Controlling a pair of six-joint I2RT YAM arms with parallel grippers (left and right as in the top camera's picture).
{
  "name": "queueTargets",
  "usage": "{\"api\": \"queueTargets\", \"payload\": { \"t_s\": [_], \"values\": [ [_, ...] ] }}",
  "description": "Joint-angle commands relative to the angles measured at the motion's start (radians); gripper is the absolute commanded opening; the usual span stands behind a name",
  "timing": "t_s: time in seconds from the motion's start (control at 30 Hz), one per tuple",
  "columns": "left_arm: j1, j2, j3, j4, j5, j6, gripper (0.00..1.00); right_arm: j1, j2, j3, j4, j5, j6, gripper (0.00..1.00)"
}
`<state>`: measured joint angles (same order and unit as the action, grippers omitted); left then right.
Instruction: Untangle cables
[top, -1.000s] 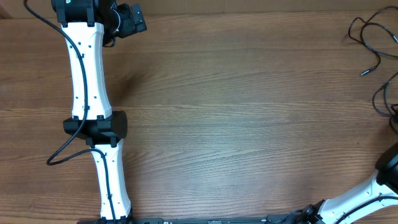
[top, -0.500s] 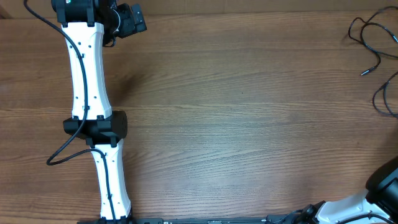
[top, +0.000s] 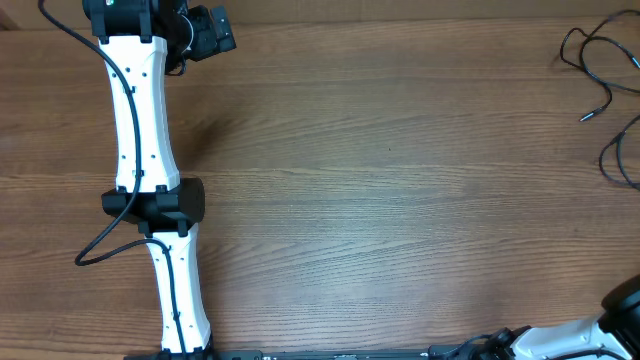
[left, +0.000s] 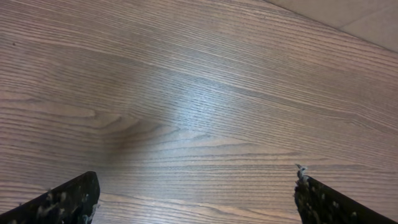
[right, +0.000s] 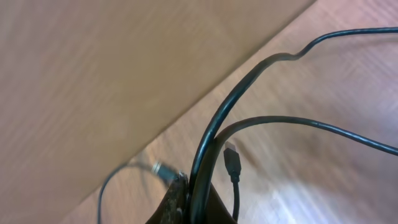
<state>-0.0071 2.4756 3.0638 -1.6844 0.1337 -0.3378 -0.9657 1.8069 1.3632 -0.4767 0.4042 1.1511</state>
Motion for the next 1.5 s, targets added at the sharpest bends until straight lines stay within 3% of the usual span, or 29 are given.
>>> {"api": "queueTargets", "payload": {
  "t_s": [0.0, 0.6, 0.77, 0.97, 1.17, 1.23, 1.47],
  "values": [
    [-0.006, -0.035, 0.021, -0.003, -0.01, -0.006, 1.0, -0.024, -0.017, 0.013, -0.001, -0.01, -0.035, 0.04],
    [-0.006, -0.035, 0.021, -0.003, -0.01, -0.006, 1.0, -0.022, -0.014, 0.012, 0.015, -0.022, -0.035, 0.04],
    [-0.006, -0.035, 0.021, -0.003, -0.011, -0.006, 1.0, 0.012, -0.014, 0.013, 0.044, -0.216, -0.023, 0.04],
    [-0.006, -0.035, 0.021, -0.003, -0.011, -0.006, 1.0, 0.177, -0.014, 0.013, 0.061, -0.293, 0.124, 0.04],
    [-0.006, -0.035, 0.021, -0.003, -0.011, -0.006, 1.0, 0.417, -0.014, 0.013, 0.169, -0.285, 0.132, 0.04],
    [-0.006, -0.035, 0.021, -0.003, -0.011, -0.006, 1.0, 0.511, -0.014, 0.013, 0.216, -0.2, 0.132, 0.04],
    [-0.006, -0.035, 0.021, -0.003, -0.011, -0.006, 0.99, 0.634, -0.013, 0.013, 0.274, 0.05, 0.071, 0.04]
  ]
}}
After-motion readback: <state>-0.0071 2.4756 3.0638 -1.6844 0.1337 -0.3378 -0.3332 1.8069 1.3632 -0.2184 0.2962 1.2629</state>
